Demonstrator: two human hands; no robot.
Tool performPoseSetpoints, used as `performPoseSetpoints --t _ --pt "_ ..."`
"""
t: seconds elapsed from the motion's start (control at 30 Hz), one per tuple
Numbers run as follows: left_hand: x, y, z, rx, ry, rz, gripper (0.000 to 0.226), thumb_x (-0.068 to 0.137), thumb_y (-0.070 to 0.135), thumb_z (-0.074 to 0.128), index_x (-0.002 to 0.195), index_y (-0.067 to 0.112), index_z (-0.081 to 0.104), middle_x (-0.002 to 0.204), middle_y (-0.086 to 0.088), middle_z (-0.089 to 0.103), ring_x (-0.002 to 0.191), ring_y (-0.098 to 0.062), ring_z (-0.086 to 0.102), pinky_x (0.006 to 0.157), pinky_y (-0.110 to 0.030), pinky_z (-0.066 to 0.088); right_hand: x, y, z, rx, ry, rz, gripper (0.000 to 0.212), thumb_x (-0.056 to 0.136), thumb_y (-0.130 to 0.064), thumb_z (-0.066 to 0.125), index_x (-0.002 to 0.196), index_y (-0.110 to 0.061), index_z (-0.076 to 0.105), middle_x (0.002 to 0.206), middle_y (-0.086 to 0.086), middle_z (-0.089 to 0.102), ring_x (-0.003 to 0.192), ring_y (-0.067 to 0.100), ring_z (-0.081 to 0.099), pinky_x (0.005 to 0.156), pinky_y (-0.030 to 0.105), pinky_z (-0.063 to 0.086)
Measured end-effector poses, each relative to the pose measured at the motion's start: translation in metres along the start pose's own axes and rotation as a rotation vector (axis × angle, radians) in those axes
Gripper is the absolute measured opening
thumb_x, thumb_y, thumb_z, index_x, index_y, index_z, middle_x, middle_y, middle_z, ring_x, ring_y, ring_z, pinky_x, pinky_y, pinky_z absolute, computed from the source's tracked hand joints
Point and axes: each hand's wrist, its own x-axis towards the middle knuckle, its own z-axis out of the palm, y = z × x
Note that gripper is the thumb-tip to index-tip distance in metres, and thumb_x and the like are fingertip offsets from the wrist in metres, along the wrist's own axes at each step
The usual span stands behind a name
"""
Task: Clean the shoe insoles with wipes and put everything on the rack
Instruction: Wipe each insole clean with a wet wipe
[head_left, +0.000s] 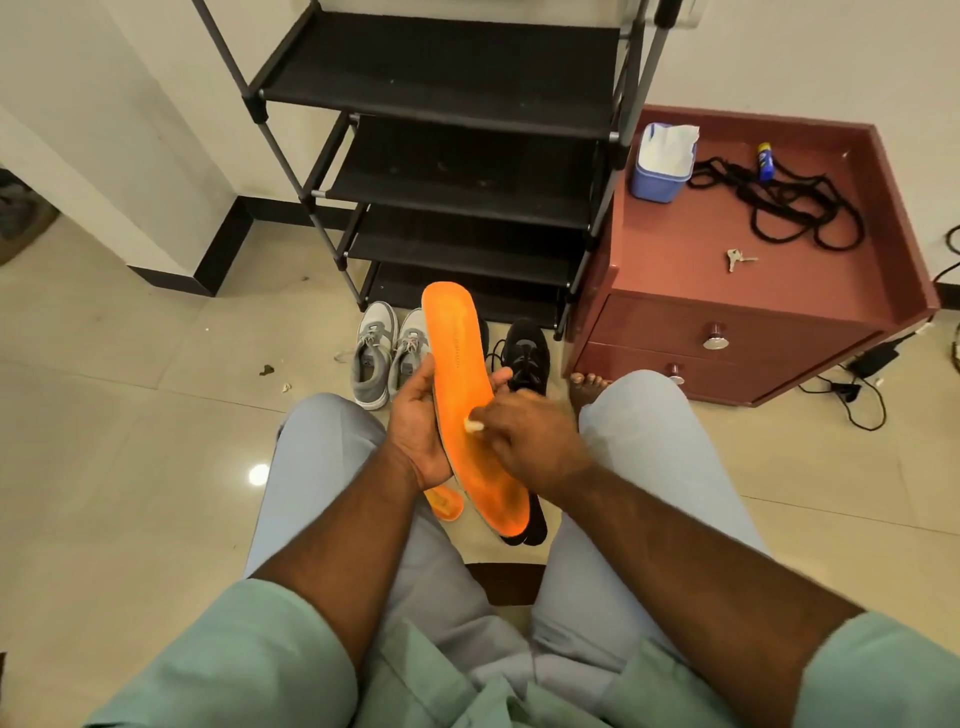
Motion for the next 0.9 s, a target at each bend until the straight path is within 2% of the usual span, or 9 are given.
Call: performPoseSetpoints --t 0.07,0.2,0.33,0.4,0.5,0.6,0.7,0.8,0.9 --pt "0.004 0.000 -0.003 -0.004 -0.015 0.027 0.086 0.079 0.075 0.041 0.142 0.017 0.051 0.134 -0.021 0.060 0.129 -0.036 0.054 0.106 -0.054 0.040 -0.002 -0.001 0.002 -0.025 -0.040 -0.037 0.029 0.092 -0.016 0.052 0.117 -0.012 0.066 0.107 0.008 0.066 0.097 0.027 0.059 0.082 0.041 0.049" --pt "0.006 -0.002 -0.003 0.098 -0.013 0.114 0.074 0.077 0.069 0.057 0.135 0.023 0.056 0.118 -0.016 0.068 0.108 -0.035 0.065 0.098 -0.057 0.047 0.008 0.013 0.003 0.023 0.029 0.247 0.032 0.097 -0.020 0.044 0.125 -0.019 0.059 0.117 0.002 0.061 0.106 0.019 0.052 0.088 0.032 0.044" --pt "0.005 -0.002 -0.003 0.060 -0.023 0.093 0.059 0.084 0.053 0.047 0.132 0.020 0.058 0.121 -0.018 0.067 0.119 -0.034 0.059 0.105 -0.053 0.040 0.005 -0.005 0.010 0.045 -0.041 0.093 0.026 0.095 -0.022 0.047 0.117 -0.018 0.061 0.112 0.003 0.060 0.102 0.019 0.053 0.083 0.032 0.044" --pt "0.006 0.000 -0.004 0.062 -0.049 0.101 0.057 0.080 0.047 0.054 0.129 0.019 0.059 0.130 -0.021 0.063 0.124 -0.034 0.056 0.108 -0.054 0.038 0.005 -0.006 0.013 0.064 -0.003 0.143 0.025 0.095 -0.021 0.047 0.113 -0.017 0.063 0.106 0.002 0.061 0.097 0.018 0.054 0.080 0.032 0.047" --pt "0.007 0.004 -0.005 0.068 -0.048 0.124 0.052 0.076 0.034 0.057 0.125 0.018 0.060 0.128 -0.020 0.063 0.100 -0.029 0.062 0.096 -0.046 0.046 0.010 0.007 0.012 0.153 0.012 0.419 0.027 0.095 -0.020 0.048 0.117 -0.019 0.064 0.110 0.002 0.063 0.097 0.019 0.057 0.083 0.033 0.050" --pt "0.009 0.005 -0.006 0.099 -0.003 0.143 0.055 0.071 0.027 0.056 0.125 0.017 0.060 0.128 -0.018 0.063 0.084 -0.024 0.058 0.084 -0.043 0.046 0.008 0.014 0.013 0.226 -0.087 0.505 0.025 0.094 -0.019 0.052 0.114 -0.017 0.066 0.110 0.003 0.067 0.093 0.015 0.058 0.080 0.030 0.051" --pt "0.010 0.005 -0.007 0.104 0.024 0.153 0.052 0.068 0.018 0.054 0.119 0.017 0.060 0.123 -0.015 0.066 0.093 -0.028 0.060 0.087 -0.045 0.048 0.007 0.011 0.009 0.338 -0.075 0.484 0.028 0.093 -0.021 0.057 0.119 -0.018 0.065 0.116 -0.001 0.066 0.098 0.011 0.057 0.081 0.022 0.043" --pt "0.008 0.001 -0.002 0.056 0.023 0.146 0.046 0.070 0.018 0.049 0.115 0.016 0.058 0.119 -0.015 0.069 0.107 -0.032 0.061 0.090 -0.046 0.049 0.006 -0.006 0.005 0.361 -0.051 0.355 0.025 0.091 -0.024 0.061 0.114 -0.019 0.069 0.110 -0.004 0.068 0.089 0.004 0.053 0.071 0.010 0.037" --pt "0.008 -0.004 0.000 0.042 0.023 0.152 0.041 0.079 0.035 0.051 0.114 0.015 0.058 0.118 -0.018 0.068 0.117 -0.038 0.059 0.099 -0.051 0.046 0.005 -0.014 0.008 0.319 0.024 0.358 0.023 0.091 -0.024 0.059 0.111 -0.019 0.069 0.106 0.001 0.069 0.090 0.013 0.059 0.076 0.023 0.044"
